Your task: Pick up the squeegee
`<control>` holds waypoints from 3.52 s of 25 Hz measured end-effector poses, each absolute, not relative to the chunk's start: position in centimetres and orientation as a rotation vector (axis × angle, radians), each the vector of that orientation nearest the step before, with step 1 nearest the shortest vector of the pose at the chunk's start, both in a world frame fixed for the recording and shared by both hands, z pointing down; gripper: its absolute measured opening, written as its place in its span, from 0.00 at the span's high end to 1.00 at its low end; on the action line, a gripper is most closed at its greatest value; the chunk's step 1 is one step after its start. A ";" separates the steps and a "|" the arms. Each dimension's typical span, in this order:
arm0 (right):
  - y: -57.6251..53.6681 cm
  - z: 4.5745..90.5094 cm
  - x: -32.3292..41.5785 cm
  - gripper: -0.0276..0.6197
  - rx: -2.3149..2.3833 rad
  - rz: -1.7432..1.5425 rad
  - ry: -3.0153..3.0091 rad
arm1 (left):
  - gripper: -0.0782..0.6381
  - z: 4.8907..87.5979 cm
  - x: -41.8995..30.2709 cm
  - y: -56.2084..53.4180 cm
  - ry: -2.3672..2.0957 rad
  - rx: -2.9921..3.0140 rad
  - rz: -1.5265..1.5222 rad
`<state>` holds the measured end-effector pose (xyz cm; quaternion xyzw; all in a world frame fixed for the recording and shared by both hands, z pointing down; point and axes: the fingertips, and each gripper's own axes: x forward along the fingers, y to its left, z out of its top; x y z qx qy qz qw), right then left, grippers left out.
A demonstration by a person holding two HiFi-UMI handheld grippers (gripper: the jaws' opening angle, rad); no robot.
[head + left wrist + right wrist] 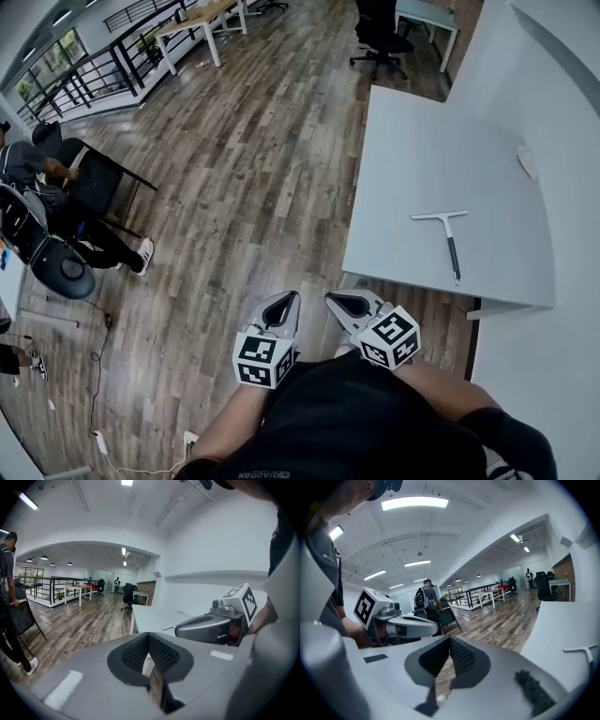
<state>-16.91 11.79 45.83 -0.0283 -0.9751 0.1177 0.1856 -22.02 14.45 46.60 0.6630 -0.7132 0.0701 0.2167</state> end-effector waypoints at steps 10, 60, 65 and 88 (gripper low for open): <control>7.7 46.2 -9.3 0.95 0.051 0.407 -2.760 | 0.88 46.1 -15.2 10.0 -1.901 1.918 0.253; 1.6 46.9 -1.2 0.95 1.145 0.644 -2.542 | 0.88 46.8 -6.3 -0.1 -0.974 2.546 0.457; 2.5 47.9 -0.3 0.95 1.230 0.652 -2.492 | 0.88 48.0 -5.6 0.1 -0.892 2.584 0.459; -0.2 46.2 9.2 0.95 1.071 0.510 -2.558 | 0.88 47.3 4.1 -1.4 -1.037 2.520 0.398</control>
